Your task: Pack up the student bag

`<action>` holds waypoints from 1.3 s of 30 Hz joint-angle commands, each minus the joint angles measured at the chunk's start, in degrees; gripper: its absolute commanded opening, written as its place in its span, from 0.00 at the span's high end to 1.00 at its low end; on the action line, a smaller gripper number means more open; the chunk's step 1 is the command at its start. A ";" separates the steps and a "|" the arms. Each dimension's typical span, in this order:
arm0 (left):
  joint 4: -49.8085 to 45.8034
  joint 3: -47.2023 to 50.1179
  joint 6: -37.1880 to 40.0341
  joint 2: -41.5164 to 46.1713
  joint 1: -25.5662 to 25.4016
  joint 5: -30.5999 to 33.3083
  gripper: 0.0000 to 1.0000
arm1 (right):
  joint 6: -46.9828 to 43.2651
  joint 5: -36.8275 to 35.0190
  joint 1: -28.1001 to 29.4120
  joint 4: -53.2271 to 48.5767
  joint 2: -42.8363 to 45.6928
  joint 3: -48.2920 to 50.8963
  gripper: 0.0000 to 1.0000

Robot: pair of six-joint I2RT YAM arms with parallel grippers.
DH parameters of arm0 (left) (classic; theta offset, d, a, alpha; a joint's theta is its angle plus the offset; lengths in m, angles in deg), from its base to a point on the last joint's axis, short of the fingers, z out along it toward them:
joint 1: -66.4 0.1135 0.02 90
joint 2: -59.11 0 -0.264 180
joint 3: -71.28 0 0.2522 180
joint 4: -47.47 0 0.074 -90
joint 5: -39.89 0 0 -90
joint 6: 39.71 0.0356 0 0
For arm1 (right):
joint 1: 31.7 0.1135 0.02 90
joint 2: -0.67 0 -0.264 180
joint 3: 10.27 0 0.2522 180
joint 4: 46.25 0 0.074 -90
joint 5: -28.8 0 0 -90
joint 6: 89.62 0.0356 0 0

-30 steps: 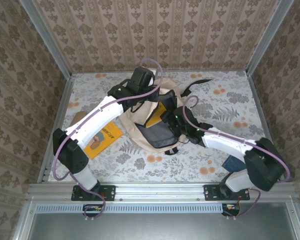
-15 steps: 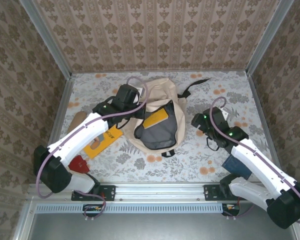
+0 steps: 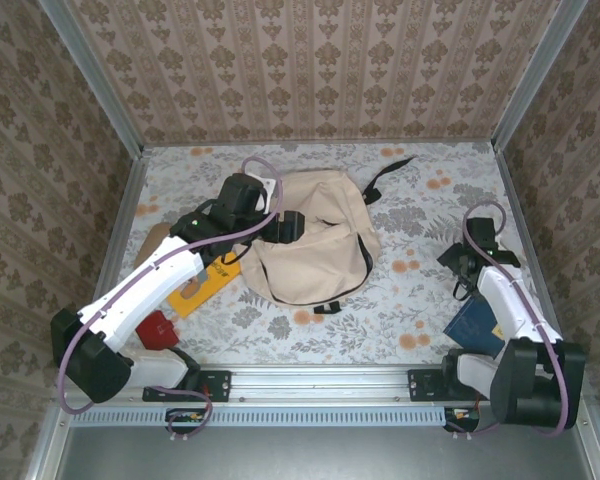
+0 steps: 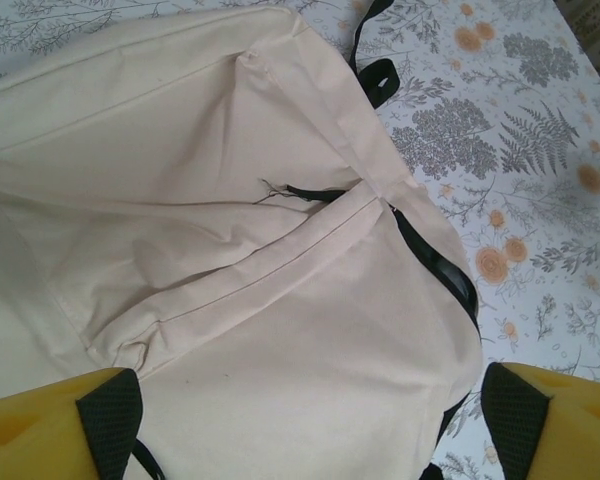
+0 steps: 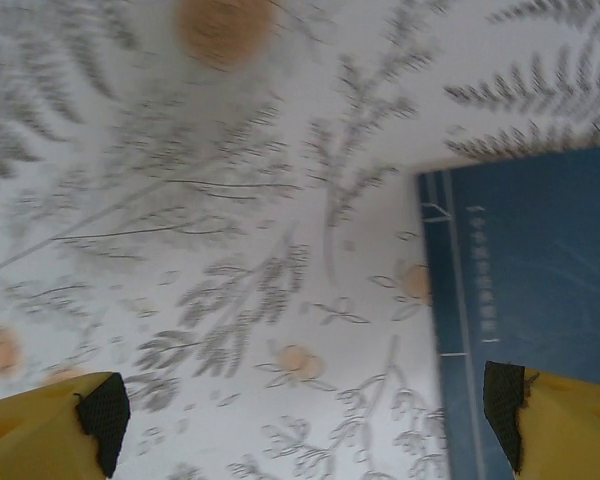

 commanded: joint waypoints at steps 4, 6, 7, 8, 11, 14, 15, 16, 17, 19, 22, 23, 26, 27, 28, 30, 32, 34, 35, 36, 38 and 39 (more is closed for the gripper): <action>0.96 1.78 0.02 1.31 0.50 -0.68 0.04 | -2.53 4.05 -4.42 2.07 -3.41 2.57 0.05; 1.06 1.72 0.02 1.38 0.45 -0.97 0.03 | -2.62 5.41 -5.14 2.71 -4.21 3.26 0.05; 1.00 1.72 0.05 1.23 0.42 -0.96 0.03 | -2.31 6.32 -5.57 3.10 -4.51 3.63 0.05; 0.98 1.80 -0.03 1.16 0.41 -0.95 0.02 | -2.01 7.24 -5.96 3.75 -4.77 4.12 0.05; 1.12 1.64 -0.12 0.88 0.41 -1.43 0.02 | -1.24 9.71 -6.82 4.73 -5.70 4.99 0.06; 1.06 1.67 -0.22 0.48 0.43 -1.90 0.01 | -0.86 10.27 -7.06 4.73 -6.69 5.02 0.06; 1.10 1.63 -0.34 0.35 0.44 -2.00 0.01 | -0.77 10.53 -7.26 4.72 -7.09 5.16 0.06; 1.01 1.71 -0.30 0.23 0.41 -2.13 0.01 | -0.78 11.02 -7.44 5.52 -7.27 5.22 0.06; 0.93 1.77 -0.38 0.17 0.42 -2.27 0.01 | -0.82 11.75 -7.65 6.57 -7.52 5.41 0.06; 1.06 1.84 -0.48 -0.08 0.33 -2.59 0.01 | -1.01 15.46 -8.20 7.58 -7.88 5.68 0.06; 1.06 1.82 -0.68 -0.40 0.31 -2.62 0.00 | -1.08 23.48 -8.41 10.87 -8.63 6.27 0.07; 1.06 1.83 -0.69 -0.52 0.16 -2.62 0.00 | -0.76 26.66 -8.22 12.27 -8.94 6.39 0.07; 1.14 1.54 -0.80 -0.97 0.07 -2.71 0.00 | 2.06 31.86 -6.50 15.71 -9.71 6.87 0.08; 1.12 1.46 -0.83 -1.14 0.04 -2.71 0.00 | 3.18 32.57 -5.55 16.88 -9.92 7.00 0.08; 1.27 1.30 -1.07 -1.47 -0.09 -2.87 0.00 | 4.63 33.07 -4.14 18.07 -10.18 7.10 0.08; 1.49 1.13 -1.42 -2.11 -0.29 -3.09 0.00 | 6.95 33.35 -0.81 20.07 -10.88 6.97 0.08; 1.67 0.72 -1.81 -3.25 -0.91 -3.62 0.00 | 9.38 33.26 2.69 22.23 -11.72 6.84 0.08; 1.59 0.14 -2.17 -4.63 -1.73 -3.70 0.00 | 11.73 33.77 6.08 24.71 -13.00 6.79 0.08; 1.58 -0.29 -2.19 -5.34 -2.22 -3.68 0.00 | 12.58 34.00 7.23 25.42 -13.32 6.66 0.08; 1.42 -0.86 -2.19 -6.05 -2.78 -3.48 0.00 | 13.41 34.26 8.33 26.16 -13.28 6.57 0.08; 0.98 -1.98 -2.41 -7.68 -4.03 -3.03 0.00 | 14.48 35.39 9.75 27.62 -15.50 6.53 0.08; 0.90 -2.58 -2.62 -8.59 -4.61 -2.89 0.00 | 14.37 36.44 10.11 27.84 -15.52 6.32 0.08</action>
